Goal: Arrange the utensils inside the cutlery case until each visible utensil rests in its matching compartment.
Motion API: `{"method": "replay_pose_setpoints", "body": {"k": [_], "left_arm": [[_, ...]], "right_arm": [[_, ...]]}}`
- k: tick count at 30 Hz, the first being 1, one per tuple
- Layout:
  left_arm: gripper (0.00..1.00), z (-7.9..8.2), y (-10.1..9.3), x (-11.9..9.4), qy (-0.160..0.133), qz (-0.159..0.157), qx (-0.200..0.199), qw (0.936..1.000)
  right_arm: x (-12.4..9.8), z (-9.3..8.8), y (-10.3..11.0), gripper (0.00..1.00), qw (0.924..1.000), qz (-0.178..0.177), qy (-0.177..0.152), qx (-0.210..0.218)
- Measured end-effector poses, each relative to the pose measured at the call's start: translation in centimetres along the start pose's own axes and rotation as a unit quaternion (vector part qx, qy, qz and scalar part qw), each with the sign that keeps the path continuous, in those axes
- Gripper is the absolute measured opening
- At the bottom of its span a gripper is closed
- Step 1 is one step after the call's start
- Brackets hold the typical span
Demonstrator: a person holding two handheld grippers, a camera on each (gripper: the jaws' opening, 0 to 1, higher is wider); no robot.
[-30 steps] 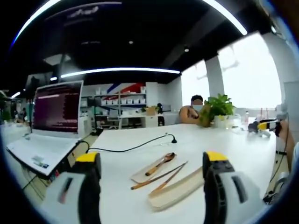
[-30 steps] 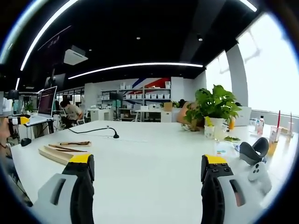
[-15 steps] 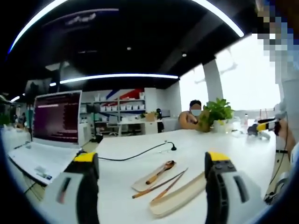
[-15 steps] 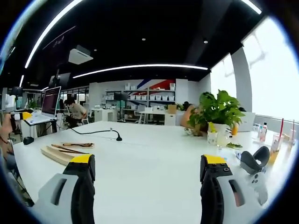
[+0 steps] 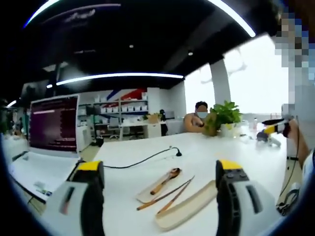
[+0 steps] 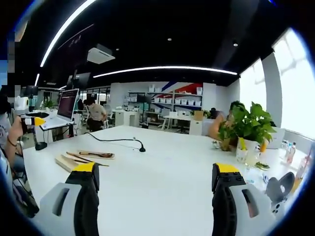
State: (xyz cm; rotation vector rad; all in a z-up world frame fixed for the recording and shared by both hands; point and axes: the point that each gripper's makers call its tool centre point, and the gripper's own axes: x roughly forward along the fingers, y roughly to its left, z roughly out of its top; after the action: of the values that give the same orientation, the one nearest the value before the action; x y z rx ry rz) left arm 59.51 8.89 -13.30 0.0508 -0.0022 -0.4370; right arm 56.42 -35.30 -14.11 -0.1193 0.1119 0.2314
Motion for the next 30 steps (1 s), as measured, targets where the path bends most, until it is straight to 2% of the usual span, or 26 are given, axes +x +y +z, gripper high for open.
{"method": "replay_pose_setpoints", "body": {"k": [2, 3, 5, 7, 14, 18, 21, 24, 30], "left_arm": [[1.00, -0.4, 0.0, 0.3, 0.008, -0.007, 0.002, 0.9999], [1.00, -0.9, -0.1, 0.6, 0.021, -0.013, 0.002, 0.9997], [0.99, -1.4, 0.1, 0.9, 0.030, -0.014, 0.002, 0.9995], [0.96, -1.7, 0.5, 1.2, 0.034, -0.009, 0.005, 0.9994], [0.95, -2.0, 2.1, 1.7, 0.049, 0.001, 0.000, 0.9988], [0.95, -2.0, 2.4, 1.9, 0.057, 0.002, 0.008, 0.9984], [0.95, -2.3, 2.3, 2.3, 0.074, -0.004, 0.015, 0.9971], [0.87, -2.9, 1.8, 3.0, 0.101, -0.023, 0.027, 0.9943], [0.83, -4.2, 0.6, 4.6, 0.145, -0.067, 0.053, 0.9857]], "right_arm": [[1.1, 0.2, 0.8, 0.99, 0.9999, 0.010, -0.001, 0.000], [1.9, -0.2, 2.0, 0.99, 0.9993, 0.037, 0.009, -0.002], [3.0, -0.9, 3.2, 0.99, 0.9976, 0.062, 0.031, -0.002], [4.2, -0.9, 3.7, 0.98, 0.9971, 0.070, 0.031, -0.001], [7.2, -1.3, 4.3, 0.97, 0.9944, 0.096, 0.045, -0.001], [8.6, -1.4, 4.5, 0.97, 0.9929, 0.106, 0.053, -0.002], [9.3, -1.3, 5.0, 0.94, 0.9913, 0.119, 0.055, -0.013], [10.0, -0.9, 5.8, 0.89, 0.9881, 0.141, 0.053, -0.029], [11.4, -0.5, 7.5, 0.89, 0.9802, 0.171, 0.066, -0.075]]}}
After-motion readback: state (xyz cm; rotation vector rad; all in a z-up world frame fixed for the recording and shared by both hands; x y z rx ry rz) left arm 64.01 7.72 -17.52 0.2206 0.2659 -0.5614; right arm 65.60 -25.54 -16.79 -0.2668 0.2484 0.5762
